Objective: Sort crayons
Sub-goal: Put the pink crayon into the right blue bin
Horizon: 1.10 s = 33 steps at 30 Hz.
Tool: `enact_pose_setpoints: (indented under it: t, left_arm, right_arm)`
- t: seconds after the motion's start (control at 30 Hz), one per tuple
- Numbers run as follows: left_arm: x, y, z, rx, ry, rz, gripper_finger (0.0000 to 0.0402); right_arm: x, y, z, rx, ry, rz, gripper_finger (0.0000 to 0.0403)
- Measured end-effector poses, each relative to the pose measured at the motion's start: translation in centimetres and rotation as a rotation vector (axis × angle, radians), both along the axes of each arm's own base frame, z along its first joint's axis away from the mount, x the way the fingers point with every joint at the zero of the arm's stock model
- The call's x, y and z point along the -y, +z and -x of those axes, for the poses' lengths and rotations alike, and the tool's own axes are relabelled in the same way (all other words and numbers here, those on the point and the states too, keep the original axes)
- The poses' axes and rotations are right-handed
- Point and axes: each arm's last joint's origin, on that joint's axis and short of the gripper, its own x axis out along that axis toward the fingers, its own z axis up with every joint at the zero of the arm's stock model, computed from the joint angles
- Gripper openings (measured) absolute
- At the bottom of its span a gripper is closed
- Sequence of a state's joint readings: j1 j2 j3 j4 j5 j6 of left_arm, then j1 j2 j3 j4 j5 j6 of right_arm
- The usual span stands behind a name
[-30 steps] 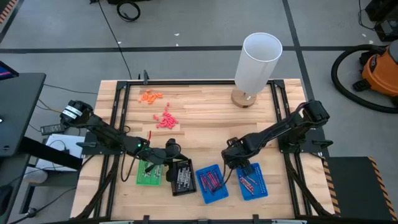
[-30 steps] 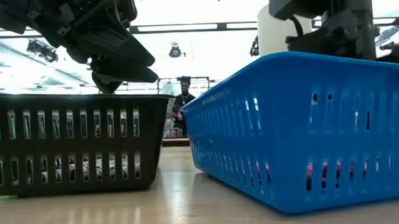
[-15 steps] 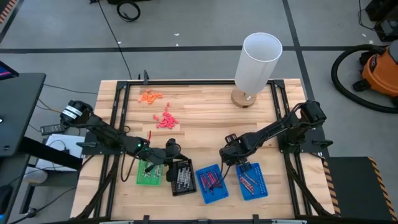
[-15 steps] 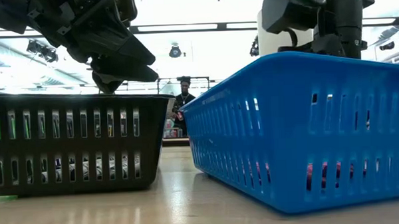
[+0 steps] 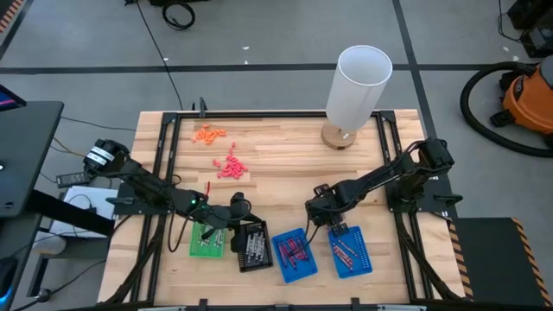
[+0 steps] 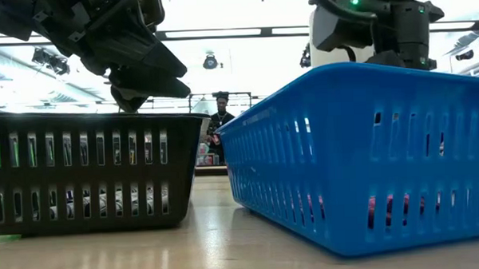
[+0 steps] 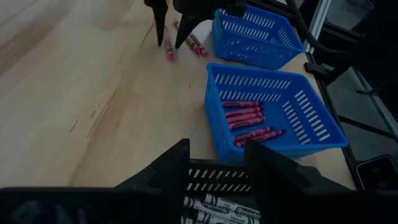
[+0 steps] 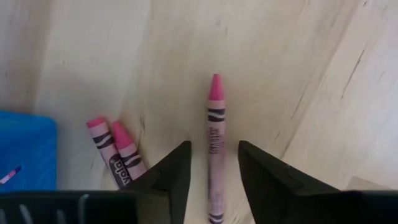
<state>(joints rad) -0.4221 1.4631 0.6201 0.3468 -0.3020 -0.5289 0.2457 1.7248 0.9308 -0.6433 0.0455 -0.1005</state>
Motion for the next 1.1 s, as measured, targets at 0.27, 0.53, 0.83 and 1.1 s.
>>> enact_pose_setpoints:
  t: [0.27,0.53,0.83,1.1]
  left_arm:
    - [0.0,0.0,0.0,0.000,0.000,0.000,0.0165]
    - [0.0,0.0,0.0,0.000,0.000,-0.001,0.0165]
    - [0.0,0.0,0.0,0.001,-0.007,-0.015,0.0165]
    - [0.0,0.0,0.0,0.001,-0.007,-0.015,0.0165]
  right_arm:
    - [-0.2,-0.3,0.2,0.006,0.017,0.036,0.0071]
    - [-0.1,0.0,0.1,0.026,0.026,0.042,0.0016]
    - [-0.1,3.6,0.3,0.079,-0.077,0.084,0.0031]
    - [-1.2,7.8,0.1,0.018,-0.494,-0.151,0.0038]
